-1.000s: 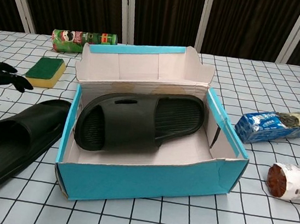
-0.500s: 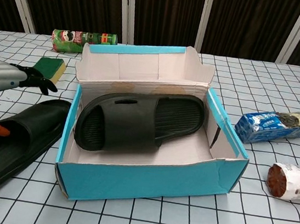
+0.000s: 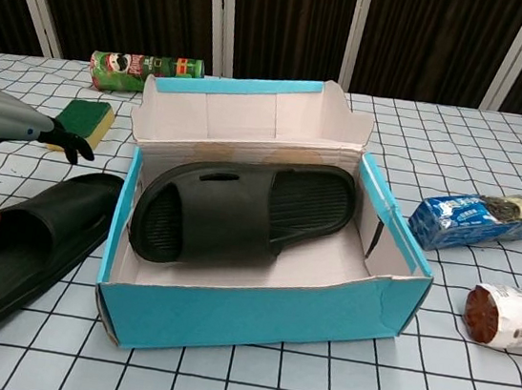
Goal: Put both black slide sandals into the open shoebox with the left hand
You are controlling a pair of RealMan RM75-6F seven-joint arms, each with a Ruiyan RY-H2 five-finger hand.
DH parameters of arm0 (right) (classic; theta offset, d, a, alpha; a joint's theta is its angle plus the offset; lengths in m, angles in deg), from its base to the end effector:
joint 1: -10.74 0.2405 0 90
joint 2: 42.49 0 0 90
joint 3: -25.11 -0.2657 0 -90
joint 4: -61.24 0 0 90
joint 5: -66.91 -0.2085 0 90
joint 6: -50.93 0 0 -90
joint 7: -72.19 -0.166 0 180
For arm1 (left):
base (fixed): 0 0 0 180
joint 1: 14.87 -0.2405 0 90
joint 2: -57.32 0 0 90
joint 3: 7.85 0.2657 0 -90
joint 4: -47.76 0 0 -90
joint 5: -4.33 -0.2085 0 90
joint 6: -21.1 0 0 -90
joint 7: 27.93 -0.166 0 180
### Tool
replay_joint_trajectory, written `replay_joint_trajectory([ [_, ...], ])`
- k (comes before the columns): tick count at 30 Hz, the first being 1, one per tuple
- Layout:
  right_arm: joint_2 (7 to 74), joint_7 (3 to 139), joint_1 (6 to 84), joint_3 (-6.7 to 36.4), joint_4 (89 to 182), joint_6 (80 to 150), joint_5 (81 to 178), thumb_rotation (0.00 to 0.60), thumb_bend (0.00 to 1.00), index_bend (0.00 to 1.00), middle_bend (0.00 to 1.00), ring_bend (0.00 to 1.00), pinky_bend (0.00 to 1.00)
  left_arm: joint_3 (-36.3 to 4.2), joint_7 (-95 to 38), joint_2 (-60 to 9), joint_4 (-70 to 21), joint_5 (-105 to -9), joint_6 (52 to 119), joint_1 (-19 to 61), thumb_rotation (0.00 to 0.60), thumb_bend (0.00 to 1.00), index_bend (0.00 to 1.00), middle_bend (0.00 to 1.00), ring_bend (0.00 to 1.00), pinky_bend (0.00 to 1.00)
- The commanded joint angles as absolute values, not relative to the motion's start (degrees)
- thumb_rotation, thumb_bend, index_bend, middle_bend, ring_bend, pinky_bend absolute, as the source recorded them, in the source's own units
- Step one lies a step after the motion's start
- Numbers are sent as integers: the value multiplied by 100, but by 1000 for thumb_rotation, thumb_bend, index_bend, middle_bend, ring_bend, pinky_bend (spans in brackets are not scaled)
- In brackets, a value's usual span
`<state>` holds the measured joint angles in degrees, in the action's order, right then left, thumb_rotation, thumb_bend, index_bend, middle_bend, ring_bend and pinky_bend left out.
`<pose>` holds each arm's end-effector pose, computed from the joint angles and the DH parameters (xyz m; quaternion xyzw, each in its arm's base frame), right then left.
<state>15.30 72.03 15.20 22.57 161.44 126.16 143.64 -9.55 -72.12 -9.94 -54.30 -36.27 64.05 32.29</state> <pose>-0.3351 -0.1939 0.1695 0.5685 -0.4854 0.3184 0.5829 -0.2036 0.3426 0.0370 -0.8286 -0.3449 -0.1213 0.4241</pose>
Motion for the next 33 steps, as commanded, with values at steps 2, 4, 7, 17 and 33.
replay_joint_trajectory([
  [2, 1529, 7234, 1522, 2264, 16160, 12609, 14356, 600, 272, 173, 62, 115, 68, -560, -7841, -883, -5641, -2462, 6150, 4119, 600, 189, 87, 120, 0, 29],
  [4, 1525, 7232, 1521, 2265, 16166, 12603, 14347, 600, 272, 173, 62, 115, 68, -518, -7861, -937, -5625, -2344, 6172, 4233, 600, 190, 87, 125, 0, 29],
  [7, 1518, 7226, 1516, 2257, 16166, 12611, 14325, 600, 272, 173, 62, 115, 68, -472, -7872, -1057, -5588, -2310, 6243, 4372, 600, 192, 90, 135, 0, 29],
  [17, 1489, 7189, 1508, 2264, 16184, 12617, 14336, 600, 273, 173, 62, 117, 68, -197, -7755, -1258, -5565, -2379, 6477, 4612, 600, 226, 171, 244, 0, 29],
  [33, 1469, 7186, 1519, 2274, 16206, 12569, 14307, 600, 272, 173, 63, 119, 68, 87, -7687, -1357, -5470, -2545, 6947, 4719, 600, 256, 396, 502, 37, 28],
])
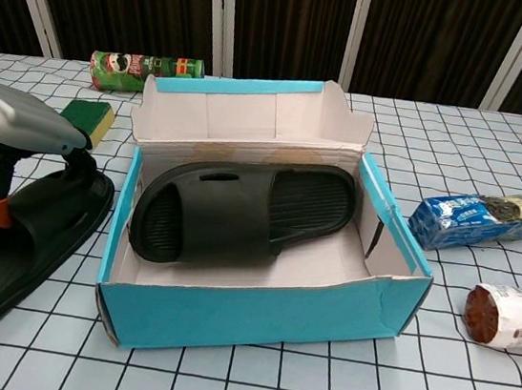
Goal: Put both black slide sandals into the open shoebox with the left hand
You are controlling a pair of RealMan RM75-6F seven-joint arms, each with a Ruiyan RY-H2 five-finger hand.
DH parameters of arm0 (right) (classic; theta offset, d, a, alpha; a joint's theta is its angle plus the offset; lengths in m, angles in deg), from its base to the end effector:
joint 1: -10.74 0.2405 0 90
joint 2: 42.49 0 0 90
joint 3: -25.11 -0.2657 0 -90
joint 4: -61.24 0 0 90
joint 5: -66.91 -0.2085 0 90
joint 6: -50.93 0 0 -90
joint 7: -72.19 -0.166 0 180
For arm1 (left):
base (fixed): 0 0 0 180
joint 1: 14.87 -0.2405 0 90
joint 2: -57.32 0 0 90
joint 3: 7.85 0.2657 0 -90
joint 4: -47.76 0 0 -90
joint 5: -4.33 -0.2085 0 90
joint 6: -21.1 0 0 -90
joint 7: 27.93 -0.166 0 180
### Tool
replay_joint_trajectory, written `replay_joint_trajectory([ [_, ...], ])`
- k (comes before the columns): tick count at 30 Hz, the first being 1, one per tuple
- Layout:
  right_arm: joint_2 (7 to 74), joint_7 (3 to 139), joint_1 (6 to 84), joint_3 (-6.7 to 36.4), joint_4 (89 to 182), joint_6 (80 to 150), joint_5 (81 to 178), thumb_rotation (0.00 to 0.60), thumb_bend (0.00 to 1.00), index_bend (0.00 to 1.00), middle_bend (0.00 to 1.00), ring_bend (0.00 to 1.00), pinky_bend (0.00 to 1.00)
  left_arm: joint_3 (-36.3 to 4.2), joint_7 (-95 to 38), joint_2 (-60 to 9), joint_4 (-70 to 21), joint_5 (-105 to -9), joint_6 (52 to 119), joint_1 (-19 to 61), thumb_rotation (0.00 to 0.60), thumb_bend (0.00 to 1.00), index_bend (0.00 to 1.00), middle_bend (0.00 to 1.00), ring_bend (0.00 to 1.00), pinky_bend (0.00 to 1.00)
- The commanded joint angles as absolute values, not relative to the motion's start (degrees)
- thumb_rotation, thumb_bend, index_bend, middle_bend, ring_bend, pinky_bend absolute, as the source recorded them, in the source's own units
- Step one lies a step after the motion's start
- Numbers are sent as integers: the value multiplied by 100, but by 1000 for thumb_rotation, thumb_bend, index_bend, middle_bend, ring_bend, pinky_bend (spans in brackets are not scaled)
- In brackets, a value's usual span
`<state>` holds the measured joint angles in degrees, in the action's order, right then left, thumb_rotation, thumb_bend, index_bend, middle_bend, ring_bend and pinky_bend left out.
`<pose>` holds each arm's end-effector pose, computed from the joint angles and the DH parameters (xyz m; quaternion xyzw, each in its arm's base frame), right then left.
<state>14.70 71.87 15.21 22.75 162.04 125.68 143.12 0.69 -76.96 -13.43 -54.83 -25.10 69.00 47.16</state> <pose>-0.3356 -0.1926 0.1706 0.5666 -0.4914 0.3142 0.5820 -0.1770 0.3546 0.0179 -0.8566 -0.2883 -0.0662 0.4228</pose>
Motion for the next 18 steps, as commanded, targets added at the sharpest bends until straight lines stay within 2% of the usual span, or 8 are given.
replay_joint_trajectory([
  [1, 1467, 7188, 1519, 2275, 16209, 12563, 14297, 600, 272, 173, 62, 119, 68, 98, -7682, -1354, -5469, -2554, 6973, 4719, 600, 264, 418, 516, 38, 29],
  [4, 1461, 7196, 1523, 2273, 16219, 12549, 14276, 600, 272, 173, 62, 119, 69, 108, -7636, -1300, -5501, -2605, 7056, 4711, 600, 274, 465, 534, 44, 29],
  [10, 1462, 7187, 1529, 2270, 16216, 12539, 14270, 600, 273, 173, 62, 119, 68, 214, -7718, -871, -5882, -2947, 7432, 4672, 600, 310, 491, 537, 62, 29],
  [18, 1444, 7144, 1521, 2270, 16236, 12546, 14270, 600, 273, 173, 62, 119, 68, 244, -7797, 602, -7326, -3872, 8245, 4580, 600, 310, 511, 542, 62, 29],
])
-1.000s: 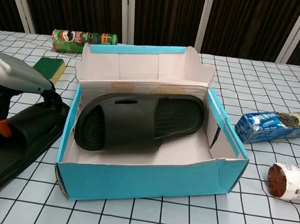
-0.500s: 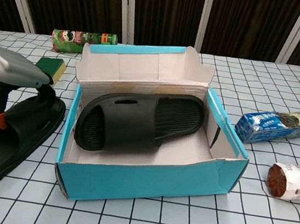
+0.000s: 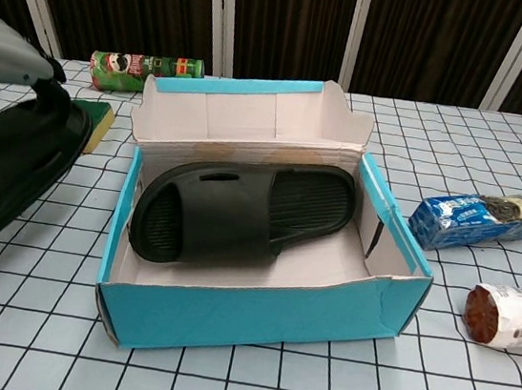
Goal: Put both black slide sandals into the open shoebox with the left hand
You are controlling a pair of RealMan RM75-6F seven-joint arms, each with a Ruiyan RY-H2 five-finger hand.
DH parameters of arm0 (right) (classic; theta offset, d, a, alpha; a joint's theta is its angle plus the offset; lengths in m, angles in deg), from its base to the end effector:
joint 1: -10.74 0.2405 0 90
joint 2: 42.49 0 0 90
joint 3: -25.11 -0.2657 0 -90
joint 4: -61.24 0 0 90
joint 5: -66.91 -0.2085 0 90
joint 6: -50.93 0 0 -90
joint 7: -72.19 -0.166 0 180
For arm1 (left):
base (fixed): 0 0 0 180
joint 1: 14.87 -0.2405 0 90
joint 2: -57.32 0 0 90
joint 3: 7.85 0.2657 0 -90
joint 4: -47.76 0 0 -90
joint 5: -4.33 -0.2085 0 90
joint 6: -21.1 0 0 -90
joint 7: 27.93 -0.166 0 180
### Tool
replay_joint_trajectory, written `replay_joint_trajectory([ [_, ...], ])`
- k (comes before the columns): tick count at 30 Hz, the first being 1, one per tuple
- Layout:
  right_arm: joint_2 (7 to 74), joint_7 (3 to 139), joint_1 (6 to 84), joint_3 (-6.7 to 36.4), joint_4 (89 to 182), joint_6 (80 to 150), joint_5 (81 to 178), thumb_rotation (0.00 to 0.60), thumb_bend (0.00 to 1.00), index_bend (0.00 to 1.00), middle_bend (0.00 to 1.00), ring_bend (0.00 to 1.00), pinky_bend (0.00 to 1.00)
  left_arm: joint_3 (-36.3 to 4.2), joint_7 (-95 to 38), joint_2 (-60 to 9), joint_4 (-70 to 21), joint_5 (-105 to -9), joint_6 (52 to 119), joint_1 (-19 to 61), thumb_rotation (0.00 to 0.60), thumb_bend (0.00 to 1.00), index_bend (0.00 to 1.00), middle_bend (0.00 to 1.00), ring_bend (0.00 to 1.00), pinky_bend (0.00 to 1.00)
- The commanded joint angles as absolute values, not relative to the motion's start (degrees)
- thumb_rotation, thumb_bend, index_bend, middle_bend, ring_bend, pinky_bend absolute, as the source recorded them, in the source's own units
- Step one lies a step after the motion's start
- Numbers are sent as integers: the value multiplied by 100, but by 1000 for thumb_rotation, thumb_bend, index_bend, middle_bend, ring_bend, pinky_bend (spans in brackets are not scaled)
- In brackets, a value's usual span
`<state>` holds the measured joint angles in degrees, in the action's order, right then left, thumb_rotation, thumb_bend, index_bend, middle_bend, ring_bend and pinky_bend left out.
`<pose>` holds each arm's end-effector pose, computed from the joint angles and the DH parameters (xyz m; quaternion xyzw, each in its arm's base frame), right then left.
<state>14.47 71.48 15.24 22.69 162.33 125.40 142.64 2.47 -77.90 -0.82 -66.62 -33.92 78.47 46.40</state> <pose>-0.3361 -0.1926 0.1712 0.5627 -0.4965 0.3144 0.5814 -0.1572 0.3458 0.0908 -0.8434 -0.2176 -0.1005 0.4809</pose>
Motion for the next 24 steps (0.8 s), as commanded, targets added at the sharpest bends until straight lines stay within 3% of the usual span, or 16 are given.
replay_joint_trajectory([
  [1, 1440, 7132, 1515, 2270, 16243, 12556, 14276, 600, 272, 173, 62, 119, 68, 191, -7701, 921, -7601, -4091, 8357, 4550, 600, 310, 514, 536, 62, 29],
  [6, 1418, 7057, 1493, 2275, 16252, 12590, 14310, 600, 273, 173, 62, 119, 69, -168, -7396, 1748, -8079, -5387, 8839, 4416, 600, 310, 544, 537, 66, 29],
  [12, 1389, 6962, 1482, 2284, 16227, 12580, 14330, 600, 272, 173, 62, 119, 68, -491, -8269, 1259, -7692, -7140, 9056, 4439, 600, 310, 555, 546, 79, 29],
  [24, 1370, 6908, 1481, 2292, 16184, 12544, 14319, 600, 272, 173, 62, 119, 69, -905, -10016, -456, -7151, -6774, 7751, 5183, 600, 310, 560, 551, 79, 29],
])
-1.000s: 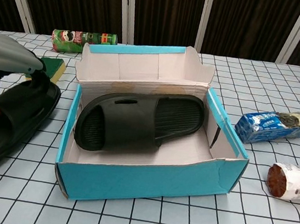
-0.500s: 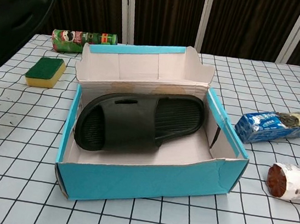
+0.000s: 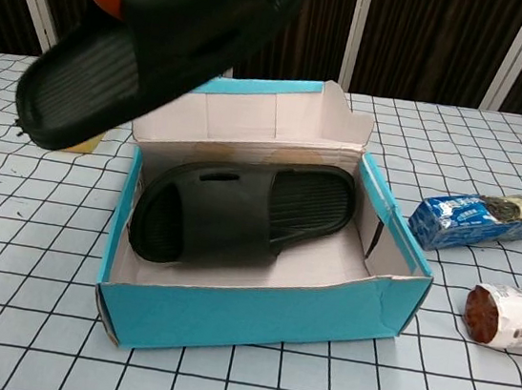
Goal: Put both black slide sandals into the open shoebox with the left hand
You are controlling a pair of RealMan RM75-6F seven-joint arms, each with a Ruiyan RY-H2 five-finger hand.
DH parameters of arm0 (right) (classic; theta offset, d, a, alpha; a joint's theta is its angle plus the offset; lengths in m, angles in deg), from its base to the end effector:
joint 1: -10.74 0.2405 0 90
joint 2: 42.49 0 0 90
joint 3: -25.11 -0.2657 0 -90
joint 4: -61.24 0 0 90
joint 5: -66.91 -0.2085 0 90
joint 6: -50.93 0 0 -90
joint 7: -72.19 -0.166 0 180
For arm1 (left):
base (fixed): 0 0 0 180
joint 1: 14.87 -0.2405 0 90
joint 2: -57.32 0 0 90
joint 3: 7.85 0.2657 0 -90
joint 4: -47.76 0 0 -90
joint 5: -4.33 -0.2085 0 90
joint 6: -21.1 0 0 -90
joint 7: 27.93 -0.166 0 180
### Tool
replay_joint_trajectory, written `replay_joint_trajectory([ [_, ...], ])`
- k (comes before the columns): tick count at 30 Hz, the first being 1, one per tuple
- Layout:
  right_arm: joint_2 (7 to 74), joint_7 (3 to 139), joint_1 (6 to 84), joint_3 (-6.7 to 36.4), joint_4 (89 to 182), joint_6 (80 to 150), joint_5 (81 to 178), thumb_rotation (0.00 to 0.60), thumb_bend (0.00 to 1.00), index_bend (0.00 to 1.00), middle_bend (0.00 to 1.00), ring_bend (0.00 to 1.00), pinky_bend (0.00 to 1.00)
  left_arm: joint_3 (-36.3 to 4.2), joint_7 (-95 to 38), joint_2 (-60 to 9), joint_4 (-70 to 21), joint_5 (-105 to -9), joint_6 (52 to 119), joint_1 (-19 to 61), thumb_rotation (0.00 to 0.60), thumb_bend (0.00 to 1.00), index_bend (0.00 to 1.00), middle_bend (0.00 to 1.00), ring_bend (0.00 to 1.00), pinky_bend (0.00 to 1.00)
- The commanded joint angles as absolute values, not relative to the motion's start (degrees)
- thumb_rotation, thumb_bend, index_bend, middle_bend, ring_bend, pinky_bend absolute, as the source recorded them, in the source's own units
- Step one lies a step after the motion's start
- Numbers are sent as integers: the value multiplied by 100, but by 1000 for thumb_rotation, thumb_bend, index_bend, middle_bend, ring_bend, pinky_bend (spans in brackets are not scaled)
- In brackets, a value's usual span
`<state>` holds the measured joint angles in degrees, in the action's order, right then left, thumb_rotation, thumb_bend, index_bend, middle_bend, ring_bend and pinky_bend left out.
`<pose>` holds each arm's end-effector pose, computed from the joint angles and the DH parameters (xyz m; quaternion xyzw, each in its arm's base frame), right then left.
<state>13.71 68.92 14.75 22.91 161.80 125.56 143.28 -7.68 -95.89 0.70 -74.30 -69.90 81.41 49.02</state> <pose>-0.3392 -0.1894 0.1763 0.5563 -0.5024 0.3200 0.5794 0.0060 0.3014 0.0966 -0.8402 0.1998 -0.2812 0.4183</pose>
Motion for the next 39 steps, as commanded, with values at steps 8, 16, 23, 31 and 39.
replay_joint_trajectory([
  [8, 1363, 6888, 1502, 2302, 16192, 12499, 14343, 600, 273, 173, 62, 119, 68, -1053, -10850, -1190, -6975, -5789, 7559, 5542, 600, 310, 566, 566, 78, 29],
  [16, 1337, 6814, 1485, 2289, 16154, 12504, 14302, 600, 272, 173, 62, 119, 68, -1289, -11655, -1794, -6939, -4863, 7820, 6088, 600, 310, 566, 565, 79, 29],
  [23, 1315, 6766, 1449, 2289, 16166, 12581, 14347, 600, 272, 173, 62, 119, 69, -1259, -12080, -1969, -7135, -4248, 8172, 6428, 600, 310, 565, 565, 79, 29],
  [31, 1311, 6724, 1429, 2295, 16154, 12620, 14399, 600, 273, 173, 63, 119, 68, -1112, -12133, -2145, -7168, -3943, 8285, 6666, 600, 310, 565, 565, 79, 29],
  [39, 1302, 6714, 1428, 2291, 16150, 12603, 14373, 600, 272, 173, 62, 119, 69, -985, -11733, -2461, -6825, -4391, 8133, 6776, 600, 310, 564, 566, 79, 29],
])
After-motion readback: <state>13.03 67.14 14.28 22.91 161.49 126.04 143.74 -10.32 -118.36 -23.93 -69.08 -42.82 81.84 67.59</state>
